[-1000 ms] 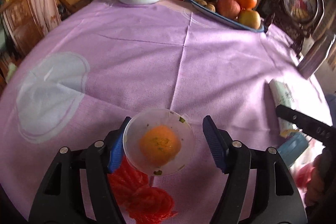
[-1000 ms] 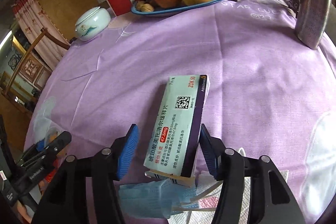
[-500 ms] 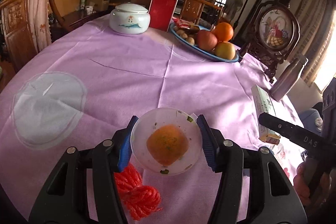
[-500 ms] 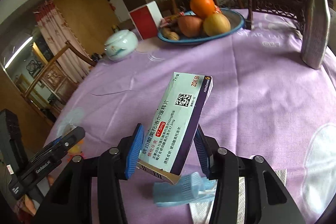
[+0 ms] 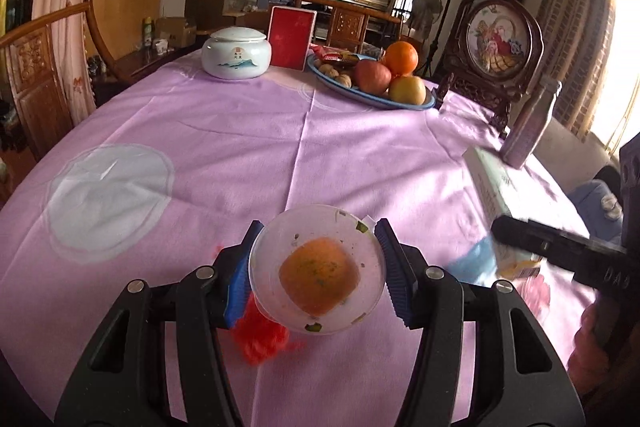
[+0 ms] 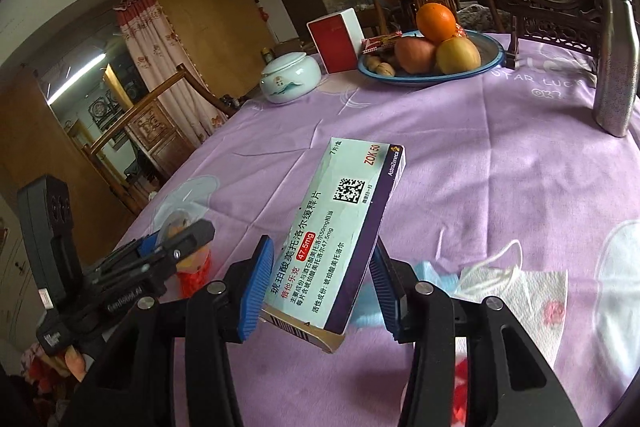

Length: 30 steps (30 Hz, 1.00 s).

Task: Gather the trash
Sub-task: 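Lift the cup and medicine box off the table with both grippers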

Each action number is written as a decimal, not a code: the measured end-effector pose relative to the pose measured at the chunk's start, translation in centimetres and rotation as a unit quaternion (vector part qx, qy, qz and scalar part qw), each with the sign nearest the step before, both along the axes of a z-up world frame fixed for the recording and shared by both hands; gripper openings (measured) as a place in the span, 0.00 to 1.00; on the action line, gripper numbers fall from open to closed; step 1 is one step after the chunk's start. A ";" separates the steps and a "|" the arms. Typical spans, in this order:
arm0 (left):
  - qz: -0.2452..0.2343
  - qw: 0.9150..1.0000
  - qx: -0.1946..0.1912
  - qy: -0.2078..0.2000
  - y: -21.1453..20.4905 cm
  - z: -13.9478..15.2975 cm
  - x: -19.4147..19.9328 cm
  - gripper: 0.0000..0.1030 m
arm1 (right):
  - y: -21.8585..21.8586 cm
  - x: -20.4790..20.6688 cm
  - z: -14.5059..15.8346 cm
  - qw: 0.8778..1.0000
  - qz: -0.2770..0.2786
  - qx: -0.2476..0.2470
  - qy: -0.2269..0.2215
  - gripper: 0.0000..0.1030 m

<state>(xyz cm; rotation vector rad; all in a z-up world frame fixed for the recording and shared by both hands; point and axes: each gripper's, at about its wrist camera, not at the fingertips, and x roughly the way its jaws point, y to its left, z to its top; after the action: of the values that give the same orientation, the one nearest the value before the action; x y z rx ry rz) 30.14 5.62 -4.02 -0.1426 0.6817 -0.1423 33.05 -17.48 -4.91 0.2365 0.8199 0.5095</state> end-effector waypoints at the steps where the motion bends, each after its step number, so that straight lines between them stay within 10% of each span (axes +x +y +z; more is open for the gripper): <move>1: 0.001 1.000 -0.003 0.006 0.1 -0.1 -0.9 0.55 | -0.2 -0.4 0.0 1.000 0.000 0.002 -0.002 0.48; 16: 0.022 0.997 0.018 -0.077 -2.4 3.5 -15.8 0.54 | -5.8 -11.1 1.2 0.996 -0.018 0.067 -0.058 0.48; 30: 0.029 0.990 0.048 -0.129 -4.8 5.3 -21.7 0.54 | -8.3 -20.8 3.7 0.988 -0.053 0.057 -0.131 0.48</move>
<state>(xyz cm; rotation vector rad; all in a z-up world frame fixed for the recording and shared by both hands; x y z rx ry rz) 8.41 0.84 1.27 -0.0498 0.4247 -0.0695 12.20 -25.79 -1.23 0.3100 0.5205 0.4768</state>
